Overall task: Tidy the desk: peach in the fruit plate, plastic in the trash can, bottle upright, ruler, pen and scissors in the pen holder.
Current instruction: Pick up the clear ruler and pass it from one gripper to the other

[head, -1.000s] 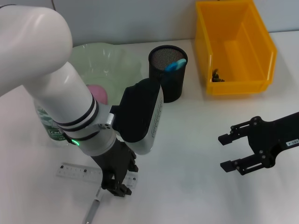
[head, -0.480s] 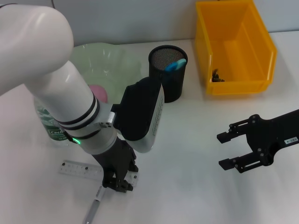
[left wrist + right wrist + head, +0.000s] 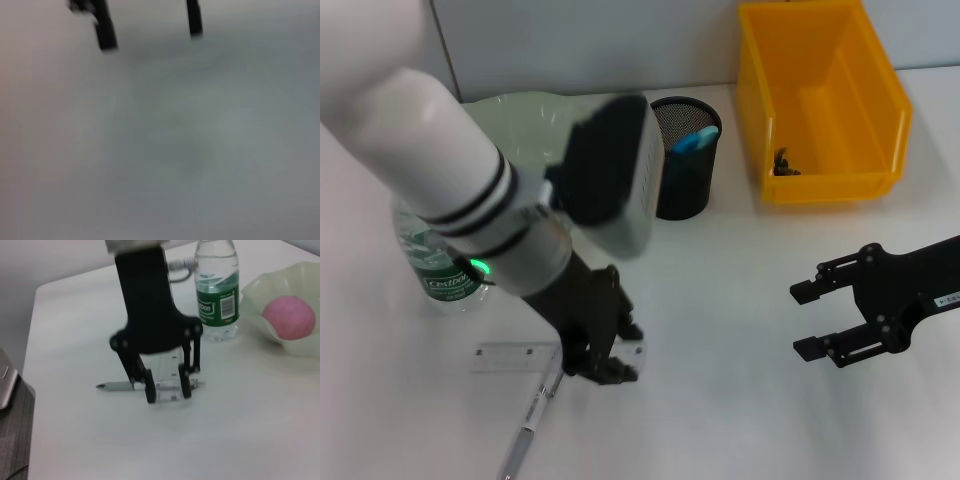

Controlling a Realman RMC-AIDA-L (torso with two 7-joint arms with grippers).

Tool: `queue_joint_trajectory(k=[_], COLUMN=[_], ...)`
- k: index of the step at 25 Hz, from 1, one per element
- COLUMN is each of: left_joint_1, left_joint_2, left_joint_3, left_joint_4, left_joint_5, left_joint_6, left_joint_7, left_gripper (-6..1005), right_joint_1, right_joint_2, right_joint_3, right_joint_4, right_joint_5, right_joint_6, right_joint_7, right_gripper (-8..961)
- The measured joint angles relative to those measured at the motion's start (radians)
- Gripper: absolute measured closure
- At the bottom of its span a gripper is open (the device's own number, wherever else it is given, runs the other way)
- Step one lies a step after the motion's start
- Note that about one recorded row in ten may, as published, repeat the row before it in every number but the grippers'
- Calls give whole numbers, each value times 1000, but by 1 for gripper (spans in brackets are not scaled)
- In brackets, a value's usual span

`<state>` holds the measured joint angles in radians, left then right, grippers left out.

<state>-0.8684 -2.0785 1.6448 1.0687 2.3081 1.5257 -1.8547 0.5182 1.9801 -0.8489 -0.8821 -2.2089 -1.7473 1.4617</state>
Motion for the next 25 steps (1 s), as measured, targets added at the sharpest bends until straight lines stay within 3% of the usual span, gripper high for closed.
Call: queue_joint_trajectory(k=[1,3,4,12,14,19,25], left_joint_1=[7,10,20,85,124,198,280], left_joint_2=[2,4,6,9,10,12,12], left_joint_3=[-69,-108,-186,-374,-442,-505,-515], left_joint_4=[12,13,15,25,26,18,-47], left_joint_5=[-39,-62,-107,-288,-390,-569,-759], left_joint_6=[34,54,88,185,228,266,266], left_joint_7=[-1,-1,4,34,49,86,172], left_gripper=[606,606,606,605,605,605,604], right_joint_1=[-3,-5,-8,-7,-5,7,8], right_joint_2=[-2,-3,-6,-12,-12,-14,-15], right_joint_3=[1,2,2,4,4,3,4], right_joint_4=[0,0,0,0,5,43,52], right_joint_5=[0,0,0,-9,-11,-25,-29], right_joint_6=[2,2,2,10,15,22,23], right_joint_7=[2,3,9,33,41,43,45], right_gripper=[249,250,250,250,250,250,250])
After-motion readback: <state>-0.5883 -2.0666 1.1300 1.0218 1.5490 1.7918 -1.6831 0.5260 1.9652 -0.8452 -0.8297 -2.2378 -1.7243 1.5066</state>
